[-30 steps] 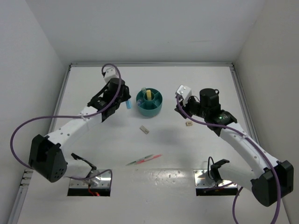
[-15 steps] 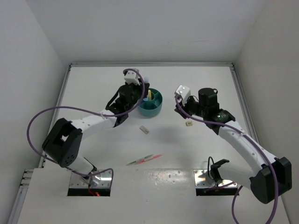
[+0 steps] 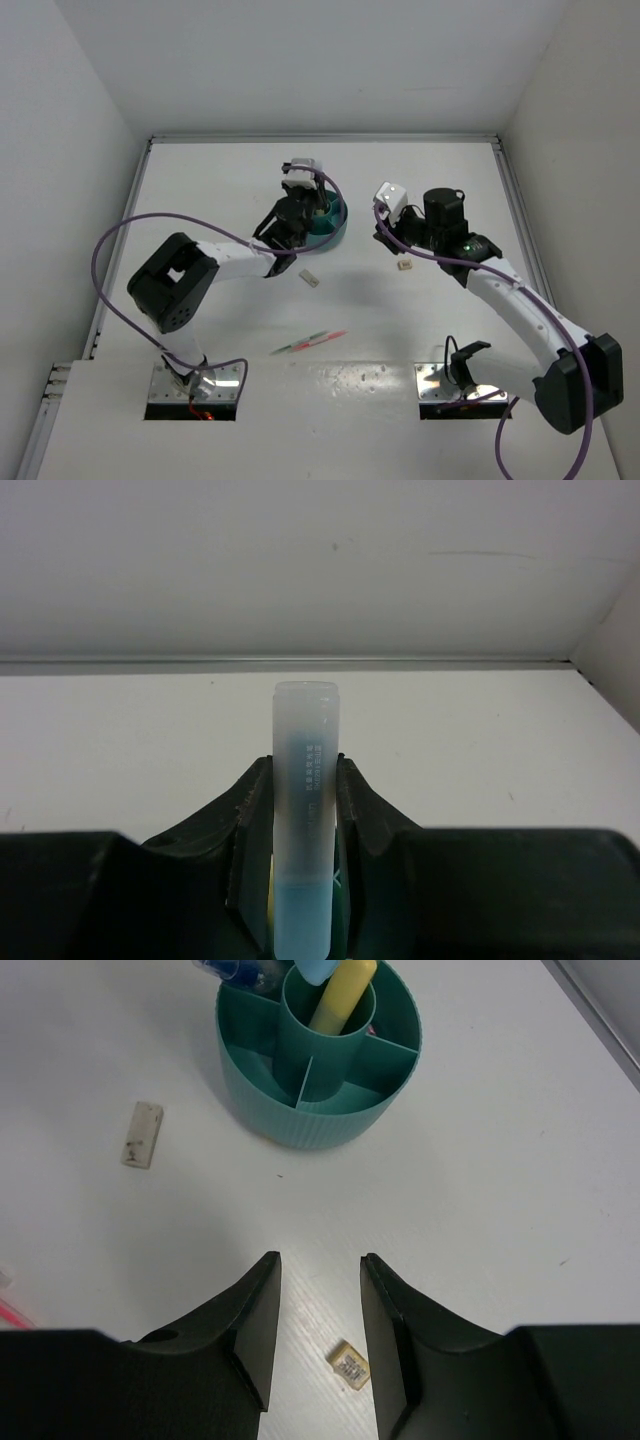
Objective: Sort the stationery into containers
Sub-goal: Place the stationery in the storage box.
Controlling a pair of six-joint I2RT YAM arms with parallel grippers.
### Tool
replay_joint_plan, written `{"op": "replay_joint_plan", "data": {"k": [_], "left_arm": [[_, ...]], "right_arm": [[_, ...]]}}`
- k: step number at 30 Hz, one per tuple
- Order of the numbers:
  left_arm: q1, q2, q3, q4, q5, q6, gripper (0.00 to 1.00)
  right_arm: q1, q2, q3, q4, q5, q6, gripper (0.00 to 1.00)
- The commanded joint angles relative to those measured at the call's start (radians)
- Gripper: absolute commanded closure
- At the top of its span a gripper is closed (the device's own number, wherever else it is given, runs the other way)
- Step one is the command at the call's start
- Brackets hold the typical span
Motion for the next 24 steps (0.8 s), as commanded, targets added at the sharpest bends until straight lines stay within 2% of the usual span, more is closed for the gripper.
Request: {"op": "replay_joint_plan", "data": {"k": [1, 8, 24], "left_arm": [[-0.009, 0.04, -0.011, 0.208, -0.049, 0.045, 1.0], [-0.009, 0.109, 0.007, 0.282, -0.049, 0.063, 1.0], [-0.027, 0.206, -0.129, 0.506, -0.069, 0.063, 1.0]], "right_arm": [[-0.003, 0.011, 0.006, 0.031, -0.011, 0.004, 0.62], [-0.003, 0.021, 0.006, 0.031, -0.011, -0.005, 0.62], [-0.003, 0.021, -0.003, 0.031, -0.011, -0.014, 0.62]]}}
